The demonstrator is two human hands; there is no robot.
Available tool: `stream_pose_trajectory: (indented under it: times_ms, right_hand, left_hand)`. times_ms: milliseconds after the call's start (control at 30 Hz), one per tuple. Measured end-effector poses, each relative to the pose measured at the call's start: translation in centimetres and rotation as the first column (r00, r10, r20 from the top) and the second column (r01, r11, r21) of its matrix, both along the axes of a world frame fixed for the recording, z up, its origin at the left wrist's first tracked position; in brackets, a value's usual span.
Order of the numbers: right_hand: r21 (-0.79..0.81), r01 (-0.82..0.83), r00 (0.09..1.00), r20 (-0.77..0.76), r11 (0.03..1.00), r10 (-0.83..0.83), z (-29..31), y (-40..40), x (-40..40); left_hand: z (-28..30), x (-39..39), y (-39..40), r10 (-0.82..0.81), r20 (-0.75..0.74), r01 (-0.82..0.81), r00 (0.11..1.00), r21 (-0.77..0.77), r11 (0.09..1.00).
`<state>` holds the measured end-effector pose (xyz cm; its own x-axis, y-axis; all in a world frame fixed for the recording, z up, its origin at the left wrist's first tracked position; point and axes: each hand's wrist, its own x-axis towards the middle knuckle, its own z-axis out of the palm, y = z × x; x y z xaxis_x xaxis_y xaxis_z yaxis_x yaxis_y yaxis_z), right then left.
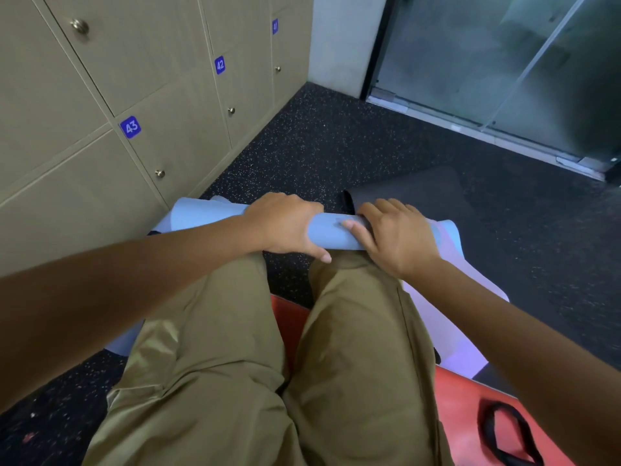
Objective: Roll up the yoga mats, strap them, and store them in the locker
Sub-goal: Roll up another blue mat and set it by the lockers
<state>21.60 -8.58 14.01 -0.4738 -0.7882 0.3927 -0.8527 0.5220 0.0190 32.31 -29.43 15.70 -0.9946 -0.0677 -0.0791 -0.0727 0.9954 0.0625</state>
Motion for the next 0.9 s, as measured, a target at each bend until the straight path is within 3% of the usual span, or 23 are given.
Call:
stream_pose_trajectory:
  times_ms: [133,267,367,533,633,767,900]
  right_hand:
    - [0.012,0.045,0.988,-0.148,0.999,-0.043,-0.8,1.5,-0.5]
    - [-0.037,0.041,0.991,-0.128,0.998,-0.045,-0.9,1.0,-1.3]
    - [-0.005,0.079,0.995,-0.065,0.997,-0.079,-0.5,0.3,-1.8]
    - [0.105,0.203,0.976,0.056,0.974,-0.21,0.0,-0.3,-2.7]
    - [0.1,0.231,0.963,0.12,0.968,-0.242,0.1,-0.6,-3.0]
    - [0.114,0.25,0.954,0.143,0.962,-0.265,1.6,-0.2,-3.6]
    - [-0.043,0.253,0.965,-0.06,0.967,-0.255,5.7,0.9,-4.8]
  left_hand:
    - [1.2,-1.6,-1.0,-0.02,0.213,-0.026,0.977,0.209,0.978]
    - [1.4,-2.8,-1.3,-0.055,0.312,-0.057,0.948,0.34,0.939]
    - [1.3,-2.9,-1.3,-0.045,0.235,-0.017,0.971,0.253,0.967]
    - [1.1,-3.1,-0.5,-0.182,-0.074,0.173,0.981,-0.115,0.978]
    - [1.9,-4.0,0.5,-0.232,-0.099,0.204,0.968,-0.236,0.95]
    - [3.0,-4.7,1.1,-0.222,-0.09,0.19,0.971,-0.271,0.944]
    - [4.8,-4.9,1.6,-0.129,-0.175,0.113,0.976,-0.1,0.989]
